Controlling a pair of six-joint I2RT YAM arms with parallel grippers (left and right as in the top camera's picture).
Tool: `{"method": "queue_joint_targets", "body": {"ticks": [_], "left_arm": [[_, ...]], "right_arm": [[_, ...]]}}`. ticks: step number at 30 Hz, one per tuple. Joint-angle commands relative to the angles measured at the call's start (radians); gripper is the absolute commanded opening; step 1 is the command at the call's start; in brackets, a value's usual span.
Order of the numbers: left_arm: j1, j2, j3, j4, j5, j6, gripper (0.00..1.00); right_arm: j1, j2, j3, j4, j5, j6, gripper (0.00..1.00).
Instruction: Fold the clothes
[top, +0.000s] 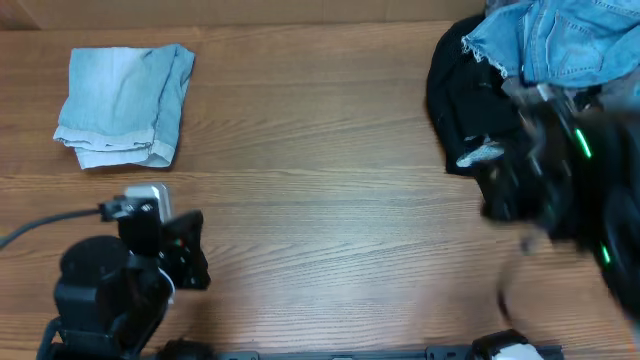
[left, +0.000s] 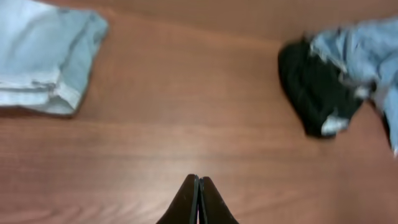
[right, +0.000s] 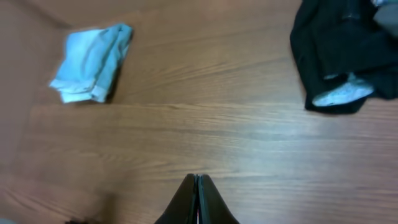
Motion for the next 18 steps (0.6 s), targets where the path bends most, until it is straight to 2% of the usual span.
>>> {"method": "queue_joint_targets", "body": {"ticks": [1, 2, 3, 4, 5, 7, 18], "left_arm": [[-0.06, -0.046, -0.063, 0.007, -0.056, 0.034, 0.04], [-0.067, -0.052, -0.077, 0.026, -0.055, 0.034, 0.05], [-0.071, -0.053, -0.092, 0.046, -0.055, 0.033, 0.22], [-0.07, -0.05, -0.097, 0.052, -0.055, 0.021, 0.85], [-0.07, -0.044, -0.099, 0.049, -0.055, -0.002, 1.0], [-0.07, -0.034, -0.098, 0.026, -0.055, -0.047, 1.0], [-0.07, -0.032, -0.099, 0.021, -0.056, -0.045, 1.0]], "right_arm": [[0.008, -0.199, -0.269, 0.079, 0.035, 0.0, 0.04], [0.008, -0.246, -0.327, 0.1, 0.035, 0.0, 0.04], [0.008, -0.302, -0.393, 0.124, 0.035, 0.0, 0.09], [0.008, -0.343, -0.439, 0.135, 0.035, 0.006, 0.38], [0.008, -0.375, -0.477, 0.132, 0.035, 0.023, 1.0], [0.008, -0.394, -0.517, 0.095, 0.035, 0.023, 1.0], [0.008, -0.389, -0.549, 0.068, 0.006, 0.042, 1.0]]}}
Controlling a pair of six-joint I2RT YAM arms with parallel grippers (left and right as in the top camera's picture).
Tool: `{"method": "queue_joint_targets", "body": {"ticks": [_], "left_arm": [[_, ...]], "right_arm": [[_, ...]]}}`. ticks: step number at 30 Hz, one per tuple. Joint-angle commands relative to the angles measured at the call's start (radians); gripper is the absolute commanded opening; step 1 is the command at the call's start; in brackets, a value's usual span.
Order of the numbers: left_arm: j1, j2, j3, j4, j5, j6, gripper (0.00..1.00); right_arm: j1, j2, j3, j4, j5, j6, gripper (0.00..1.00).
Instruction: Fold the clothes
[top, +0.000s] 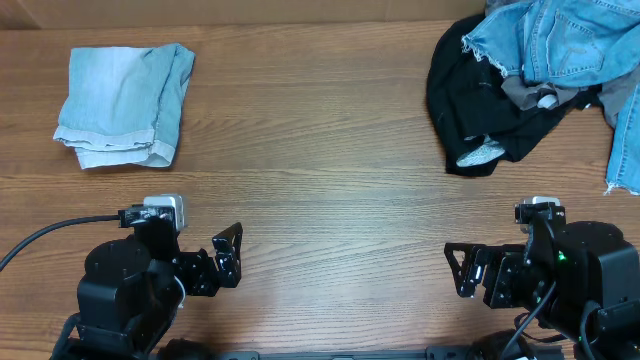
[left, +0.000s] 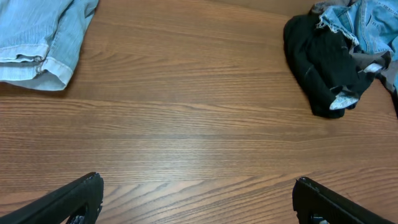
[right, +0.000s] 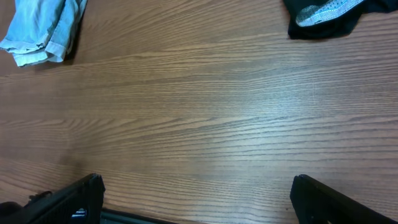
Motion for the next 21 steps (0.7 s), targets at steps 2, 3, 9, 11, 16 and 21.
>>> {"method": "queue_joint_targets", "body": {"ticks": [2, 3, 9, 11, 16, 21], "left_arm": [[-0.005, 0.005, -0.005, 0.0, -0.015, -0.014, 1.0], [-0.005, 0.005, -0.005, 0.0, -0.015, -0.014, 1.0], [-0.011, -0.011, -0.005, -0.017, -0.076, 0.032, 1.0], [-0.006, -0.037, -0.005, -0.037, -0.1, 0.031, 1.0], [0.069, -0.179, -0.046, 0.013, -0.092, 0.001, 1.0], [0.237, -0.381, -0.274, 0.198, 0.075, 0.137, 1.0]], "right_arm": [[0.004, -0.005, -0.004, 0.002, -0.006, 0.008, 1.0], [0.004, -0.005, -0.004, 0.002, -0.006, 0.008, 1.0], [0.004, -0.005, -0.004, 0.002, -0.006, 0.008, 1.0], [0.004, -0.005, -0.004, 0.002, -0.006, 0.008, 1.0], [0.004, -0.005, -0.004, 0.002, -0.006, 0.008, 1.0], [0.004, -0.005, -0.004, 0.002, -0.006, 0.008, 1.0]]}}
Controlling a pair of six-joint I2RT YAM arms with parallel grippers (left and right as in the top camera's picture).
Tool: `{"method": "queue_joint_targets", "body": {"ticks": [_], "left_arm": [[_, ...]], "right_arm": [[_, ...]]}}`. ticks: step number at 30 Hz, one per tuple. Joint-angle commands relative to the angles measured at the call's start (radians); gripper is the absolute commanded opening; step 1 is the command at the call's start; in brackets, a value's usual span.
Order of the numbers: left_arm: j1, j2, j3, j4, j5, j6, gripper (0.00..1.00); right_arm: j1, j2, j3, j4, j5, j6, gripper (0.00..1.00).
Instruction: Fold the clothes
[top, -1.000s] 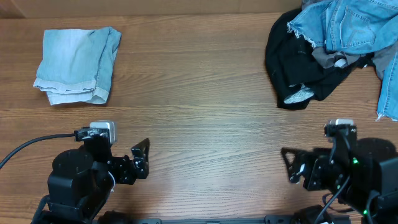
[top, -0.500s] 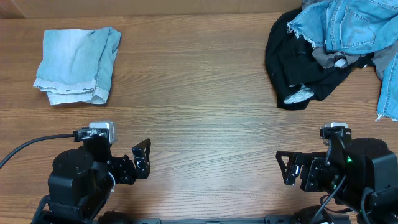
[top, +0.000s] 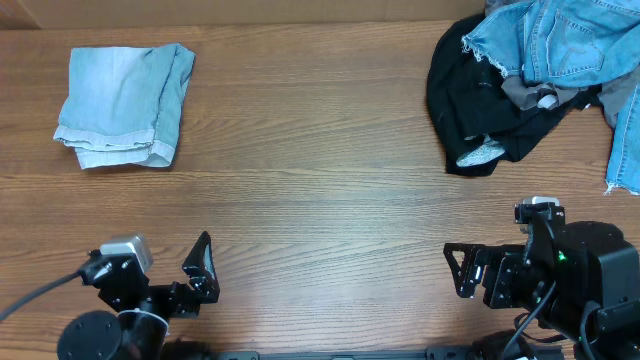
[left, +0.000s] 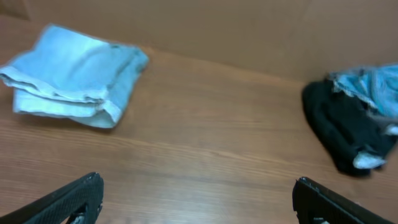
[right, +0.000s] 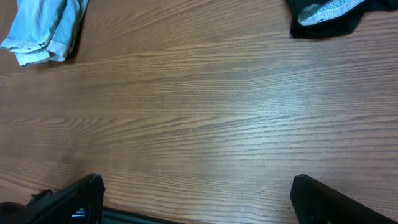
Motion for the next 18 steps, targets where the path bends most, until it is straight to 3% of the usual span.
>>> {"method": "queue_joint_targets", "body": {"ticks": [1, 8, 18], "left_arm": [[0.094, -0.13, -0.188, 0.129, 0.127, 0.105, 1.0], [0.126, -0.258, -0.522, 0.425, 0.204, 0.111, 1.0], [0.145, -0.317, -0.685, 0.463, 0.202, 0.114, 1.0]], "right_arm": [[0.004, -0.005, -0.003, 0.002, 0.0, 0.008, 1.0], [0.004, -0.005, -0.003, 0.002, 0.0, 0.008, 1.0], [0.004, -0.005, -0.003, 0.002, 0.0, 0.008, 1.0]]}}
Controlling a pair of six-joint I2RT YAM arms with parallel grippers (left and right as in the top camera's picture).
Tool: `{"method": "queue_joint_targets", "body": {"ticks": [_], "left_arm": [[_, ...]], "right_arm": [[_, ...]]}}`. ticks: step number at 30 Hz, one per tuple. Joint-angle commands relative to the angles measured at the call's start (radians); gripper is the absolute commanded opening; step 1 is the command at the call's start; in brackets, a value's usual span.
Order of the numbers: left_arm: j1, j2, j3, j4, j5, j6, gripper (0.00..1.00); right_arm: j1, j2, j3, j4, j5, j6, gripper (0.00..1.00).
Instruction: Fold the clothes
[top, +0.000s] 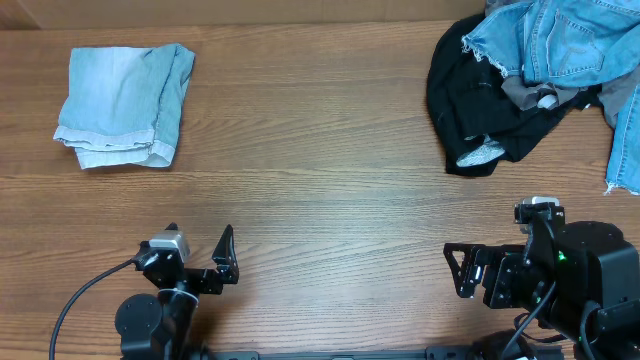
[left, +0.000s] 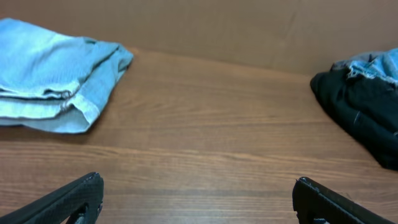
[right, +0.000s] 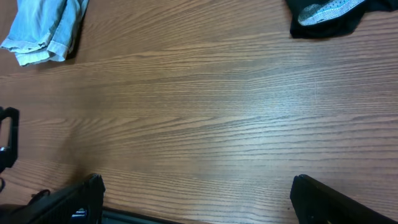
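Observation:
A folded light-blue denim garment lies at the table's far left, also seen in the left wrist view and the right wrist view. A heap of unfolded clothes sits at the far right: a black garment under blue denim. My left gripper is open near the front edge, left of centre, with nothing between its fingers. My right gripper is open at the front right, also holding nothing, its fingertips wide apart.
The wooden table runs between the two cloth piles. A brown wall stands behind the far edge. A black cable trails from the left arm. The table's front edge lies just under my right gripper.
My left arm has shifted right along the front edge and its camera now looks lower across the table. The right arm and the clothes have not moved.
Both grippers were shut at first, the right arm near the clothes heap and blurred. Then both stood open at the front edge, left and right. The left arm has since changed place twice along the front; the folded denim and the heap stayed put.

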Motion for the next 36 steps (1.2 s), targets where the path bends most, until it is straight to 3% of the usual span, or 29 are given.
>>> {"method": "queue_joint_targets", "body": {"ticks": [1, 7, 33, 35, 36], "left_arm": [[0.008, -0.014, -0.059, 0.014, 0.02, 0.018, 1.0], [0.008, -0.014, -0.125, 0.044, 0.069, -0.068, 1.0], [0.008, -0.013, -0.125, 0.044, 0.068, -0.068, 1.0], [0.008, -0.013, -0.125, 0.044, 0.068, -0.068, 1.0], [0.008, -0.013, -0.125, 0.044, 0.068, -0.068, 1.0]], "right_arm": [[0.004, -0.005, -0.003, 0.002, 0.0, 0.008, 1.0], [0.004, -0.005, -0.003, 0.002, 0.0, 0.008, 1.0], [0.011, -0.011, -0.003, -0.011, 0.011, -0.003, 1.0], [0.009, -0.025, -0.015, 0.053, 0.068, -0.037, 1.0], [0.009, -0.062, -0.066, 0.18, 0.079, -0.118, 1.0]]}}
